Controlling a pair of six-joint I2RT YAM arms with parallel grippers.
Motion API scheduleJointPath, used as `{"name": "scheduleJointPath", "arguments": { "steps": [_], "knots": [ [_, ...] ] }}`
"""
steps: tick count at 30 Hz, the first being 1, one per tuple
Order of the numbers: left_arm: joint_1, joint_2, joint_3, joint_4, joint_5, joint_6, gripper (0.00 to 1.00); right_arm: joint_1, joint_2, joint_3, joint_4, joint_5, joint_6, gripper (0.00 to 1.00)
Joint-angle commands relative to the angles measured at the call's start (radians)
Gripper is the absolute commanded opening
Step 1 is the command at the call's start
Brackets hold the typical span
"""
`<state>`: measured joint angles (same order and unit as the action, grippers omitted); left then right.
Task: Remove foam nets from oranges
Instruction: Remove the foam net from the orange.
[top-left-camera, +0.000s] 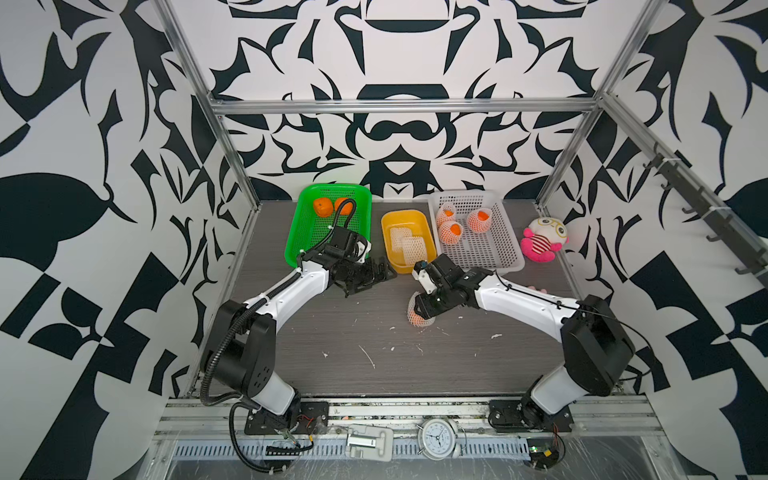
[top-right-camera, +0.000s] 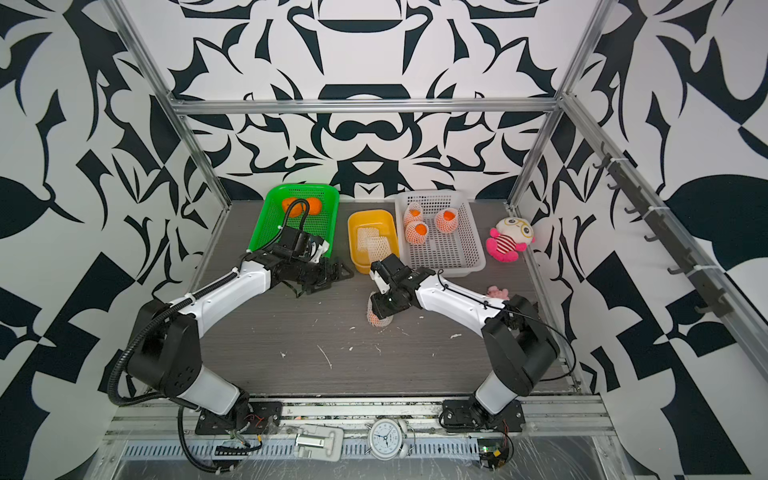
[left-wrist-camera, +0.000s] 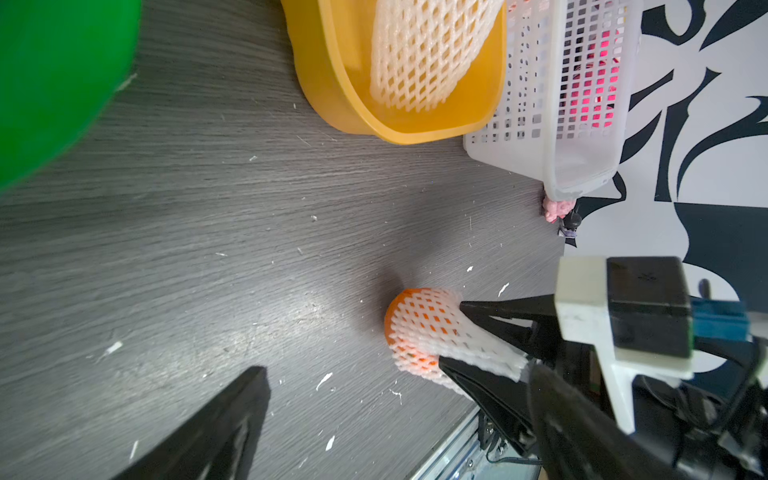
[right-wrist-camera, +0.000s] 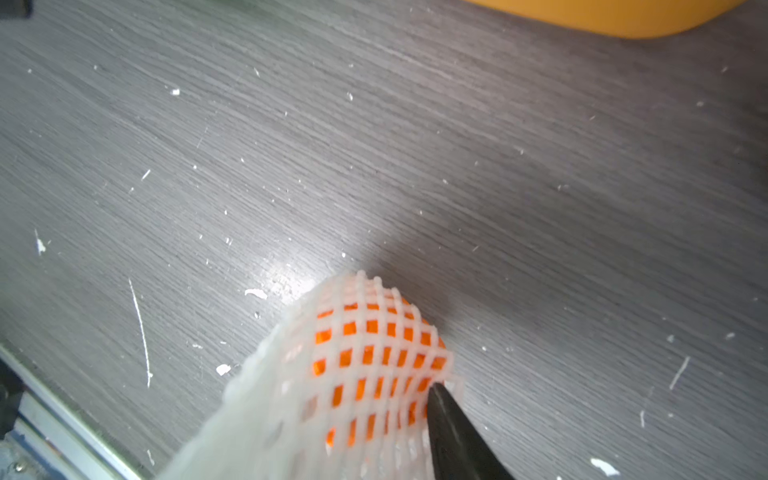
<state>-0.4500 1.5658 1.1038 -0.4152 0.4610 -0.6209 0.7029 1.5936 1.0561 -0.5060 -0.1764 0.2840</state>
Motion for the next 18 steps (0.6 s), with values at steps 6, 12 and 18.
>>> {"name": "scheduleJointPath", "arguments": {
  "steps": [6, 12, 18],
  "knots": [
    [0.003, 0.021, -0.002, 0.009, 0.021, 0.009, 1.00, -0.016, -0.011, 0.068, -0.080, -0.061, -0.029, 0.48],
    [0.002, 0.028, 0.006, 0.018, 0.030, 0.007, 1.00, -0.028, -0.031, 0.081, -0.090, -0.096, -0.030, 0.44],
    [0.003, 0.030, 0.006, 0.019, 0.033, 0.015, 1.00, -0.035, -0.045, 0.082, -0.094, -0.130, -0.025, 0.42]
  ]
}}
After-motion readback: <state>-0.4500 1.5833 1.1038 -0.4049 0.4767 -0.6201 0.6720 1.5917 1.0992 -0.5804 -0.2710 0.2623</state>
